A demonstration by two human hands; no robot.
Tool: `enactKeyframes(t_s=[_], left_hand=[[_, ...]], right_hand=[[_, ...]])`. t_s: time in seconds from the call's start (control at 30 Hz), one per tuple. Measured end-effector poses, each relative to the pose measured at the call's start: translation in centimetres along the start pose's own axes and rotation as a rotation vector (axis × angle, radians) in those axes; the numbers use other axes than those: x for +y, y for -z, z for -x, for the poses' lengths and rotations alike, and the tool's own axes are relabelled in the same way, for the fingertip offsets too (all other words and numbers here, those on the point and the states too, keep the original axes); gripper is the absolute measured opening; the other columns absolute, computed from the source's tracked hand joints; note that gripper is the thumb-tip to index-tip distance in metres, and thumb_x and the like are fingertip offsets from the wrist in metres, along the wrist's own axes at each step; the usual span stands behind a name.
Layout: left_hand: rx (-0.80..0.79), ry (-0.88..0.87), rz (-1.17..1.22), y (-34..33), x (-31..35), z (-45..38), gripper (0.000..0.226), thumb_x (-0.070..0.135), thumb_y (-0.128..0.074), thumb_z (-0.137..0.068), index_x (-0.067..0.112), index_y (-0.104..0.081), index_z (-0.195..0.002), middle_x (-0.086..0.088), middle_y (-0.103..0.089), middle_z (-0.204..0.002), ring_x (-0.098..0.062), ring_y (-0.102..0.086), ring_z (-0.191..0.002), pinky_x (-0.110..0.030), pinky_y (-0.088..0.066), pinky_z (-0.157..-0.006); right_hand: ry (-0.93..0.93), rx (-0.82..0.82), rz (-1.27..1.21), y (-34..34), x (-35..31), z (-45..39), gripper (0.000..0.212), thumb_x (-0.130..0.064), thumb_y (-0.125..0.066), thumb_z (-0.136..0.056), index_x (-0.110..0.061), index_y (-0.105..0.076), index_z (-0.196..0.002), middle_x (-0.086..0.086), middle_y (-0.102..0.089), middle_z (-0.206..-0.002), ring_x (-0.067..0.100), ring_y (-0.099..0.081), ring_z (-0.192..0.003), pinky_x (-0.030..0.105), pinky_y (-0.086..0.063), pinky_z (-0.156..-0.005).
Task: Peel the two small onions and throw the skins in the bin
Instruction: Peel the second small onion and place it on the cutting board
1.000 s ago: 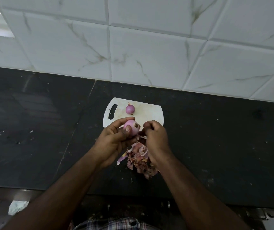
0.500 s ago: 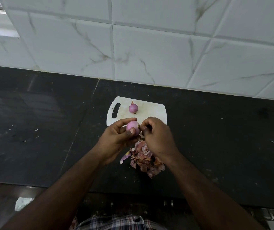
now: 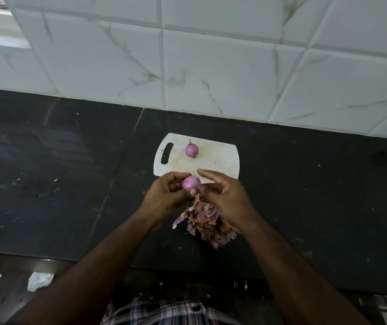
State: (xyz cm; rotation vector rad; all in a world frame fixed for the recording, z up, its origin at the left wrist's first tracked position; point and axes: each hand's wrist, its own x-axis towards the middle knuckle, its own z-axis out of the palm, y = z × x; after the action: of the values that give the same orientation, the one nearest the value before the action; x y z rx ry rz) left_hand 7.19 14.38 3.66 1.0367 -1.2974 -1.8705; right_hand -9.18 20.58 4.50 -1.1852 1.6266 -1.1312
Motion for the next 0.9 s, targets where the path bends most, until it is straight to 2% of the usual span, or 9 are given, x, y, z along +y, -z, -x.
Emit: enactKeyframes(t_s=[0.17, 0.23, 0.3, 0.37, 0.47, 0.53, 0.67, 0.77, 0.9], left_hand=[[0.022, -0.042, -0.024, 0.0, 0.2, -0.2, 0.030, -0.004, -0.061, -0.093, 0.004, -0.065, -0.122, -0.015, -0.077, -0.101, -0.026, -0.075, -0.082, -0.032, -0.063, -0.075], [0.080, -0.111, -0.125, 0.0, 0.2, -0.3, 0.024, -0.002, -0.063, -0.092, 0.004, -0.070, -0.115, -0.011, -0.078, -0.090, -0.025, -0.076, -0.074, -0.030, -0.062, -0.068], [0.099, -0.167, -0.218, -0.2, 0.3, -0.2, 0.018, 0.001, -0.065, -0.093, 0.011, -0.074, -0.104, -0.007, -0.078, -0.084, -0.024, -0.076, -0.071, -0.031, -0.062, -0.064], [0.136, -0.226, -0.380, -0.4, 0.2, -0.1, 0.016, 0.006, -0.064, -0.095, 0.018, -0.076, -0.096, -0.001, -0.077, -0.081, -0.021, -0.075, -0.071, -0.033, -0.061, -0.064], [0.221, -0.346, -0.719, -0.4, 0.7, 0.1, 0.017, 0.015, -0.061, -0.096, 0.021, -0.069, -0.082, 0.005, -0.068, -0.066, -0.011, -0.065, -0.062, -0.023, -0.050, -0.056], [0.209, -0.365, -0.837, -0.6, 1.0, 0.0, 0.020, 0.018, -0.058, -0.098, 0.018, -0.064, -0.079, 0.004, -0.065, -0.066, -0.011, -0.058, -0.062, -0.026, -0.042, -0.055], [0.195, -0.255, -0.730, -1.2, 1.2, -0.4, 0.024, 0.020, -0.052, -0.101, 0.017, -0.060, -0.078, 0.002, -0.062, -0.067, -0.010, -0.053, -0.063, -0.022, -0.039, -0.055], [0.229, -0.266, -0.666, -1.8, 1.3, -0.4, 0.026, 0.022, -0.049, -0.103, 0.012, -0.058, -0.080, -0.001, -0.062, -0.071, -0.010, -0.053, -0.064, -0.019, -0.037, -0.054], [0.250, -0.307, -0.649, -2.3, 1.8, -0.6, 0.033, 0.027, -0.047, -0.105, 0.017, -0.053, -0.074, 0.004, -0.057, -0.065, -0.003, -0.049, -0.058, -0.018, -0.036, -0.053]], right_hand=[[-0.128, 0.107, -0.362, 0.2, 0.4, -0.2, 0.023, -0.004, -0.067, -0.089, -0.013, -0.072, -0.110, 0.010, -0.074, -0.112, 0.024, -0.071, -0.104, 0.038, -0.059, -0.087], [-0.175, 0.060, -0.493, 0.3, 0.4, 0.0, 0.024, -0.005, -0.065, -0.091, -0.011, -0.070, -0.114, 0.013, -0.071, -0.117, 0.028, -0.070, -0.107, 0.040, -0.059, -0.087], [-0.197, 0.009, -0.586, 0.0, 0.1, 0.2, 0.039, -0.016, -0.071, -0.083, -0.011, -0.066, -0.121, 0.013, -0.067, -0.123, 0.029, -0.068, -0.109, 0.045, -0.058, -0.088], [-0.184, -0.024, -0.608, -0.4, -0.2, 0.3, 0.050, -0.018, -0.076, -0.074, -0.010, -0.066, -0.122, 0.012, -0.068, -0.121, 0.031, -0.067, -0.111, 0.049, -0.057, -0.091], [-0.152, 0.006, -0.510, -0.8, -0.9, 0.2, 0.040, -0.007, -0.077, -0.078, -0.009, -0.069, -0.117, 0.011, -0.072, -0.114, 0.030, -0.069, -0.108, 0.047, -0.059, -0.088], [-0.145, 0.025, -0.453, -0.5, -1.1, 0.1, 0.036, 0.000, -0.074, -0.082, -0.008, -0.069, -0.117, 0.012, -0.072, -0.113, 0.028, -0.070, -0.104, 0.045, -0.060, -0.085], [-0.159, 0.039, -0.510, -0.4, -1.3, 0.0, 0.025, -0.006, -0.067, -0.090, -0.006, -0.068, -0.115, 0.016, -0.072, -0.111, 0.025, -0.071, -0.092, 0.038, -0.061, -0.075], [-0.189, 0.058, -0.546, -0.8, -1.5, -0.1, 0.015, -0.011, -0.062, -0.094, -0.008, -0.071, -0.106, 0.013, -0.073, -0.096, 0.028, -0.071, -0.075, 0.036, -0.056, -0.065], [-0.245, 0.010, -0.659, -1.1, -2.0, 0.1, 0.024, -0.017, -0.053, -0.099, -0.002, -0.069, -0.108, 0.013, -0.070, -0.088, 0.024, -0.064, -0.060, 0.028, -0.047, -0.051]])
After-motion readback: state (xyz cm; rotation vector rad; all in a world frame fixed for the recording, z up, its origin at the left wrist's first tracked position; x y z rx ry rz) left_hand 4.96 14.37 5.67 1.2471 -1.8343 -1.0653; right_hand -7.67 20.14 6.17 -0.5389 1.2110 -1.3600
